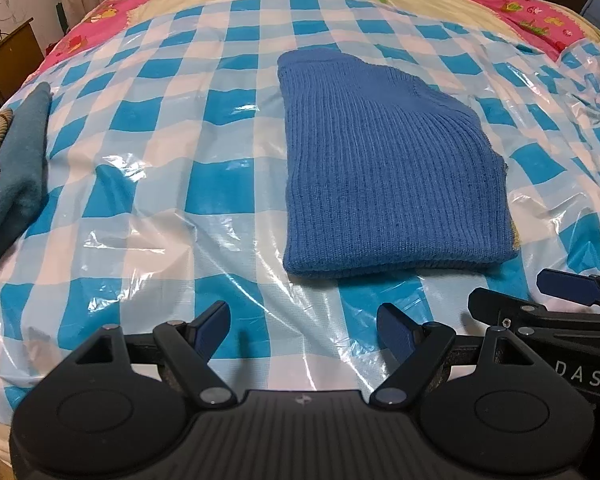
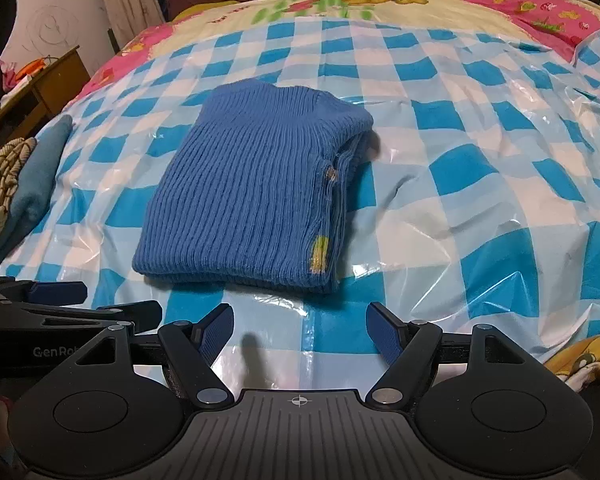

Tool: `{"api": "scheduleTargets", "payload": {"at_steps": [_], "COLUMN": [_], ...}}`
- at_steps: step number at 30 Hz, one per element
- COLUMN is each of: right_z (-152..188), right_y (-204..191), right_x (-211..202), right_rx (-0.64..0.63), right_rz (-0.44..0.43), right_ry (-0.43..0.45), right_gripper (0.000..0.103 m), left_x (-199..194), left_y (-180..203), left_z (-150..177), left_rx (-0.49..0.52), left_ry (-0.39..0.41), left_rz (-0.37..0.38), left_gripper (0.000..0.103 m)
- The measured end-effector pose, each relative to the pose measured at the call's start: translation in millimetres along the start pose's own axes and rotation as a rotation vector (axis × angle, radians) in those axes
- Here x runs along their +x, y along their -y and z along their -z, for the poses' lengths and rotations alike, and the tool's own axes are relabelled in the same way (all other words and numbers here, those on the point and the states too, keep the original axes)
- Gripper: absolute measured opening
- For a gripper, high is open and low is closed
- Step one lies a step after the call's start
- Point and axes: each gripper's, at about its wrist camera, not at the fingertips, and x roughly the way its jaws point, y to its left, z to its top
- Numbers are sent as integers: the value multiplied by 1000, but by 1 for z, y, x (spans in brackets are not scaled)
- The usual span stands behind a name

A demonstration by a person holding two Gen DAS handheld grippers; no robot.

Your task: Fold small clothes

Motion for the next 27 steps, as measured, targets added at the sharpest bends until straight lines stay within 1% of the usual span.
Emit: {"api": "scheduleTargets", "payload": {"at_steps": [27], "right_z": [3], "right_y": [2], "right_x": [2], "right_rx": [20], "right_rz": [-6], "right_ry": [-12], "right_gripper": [75], "left_x": [1], "left_y": [2], "left_z": [0], "left_rx": [6], "left_ry": [-3], "left_rz": [-8], "left_gripper": [85]}}
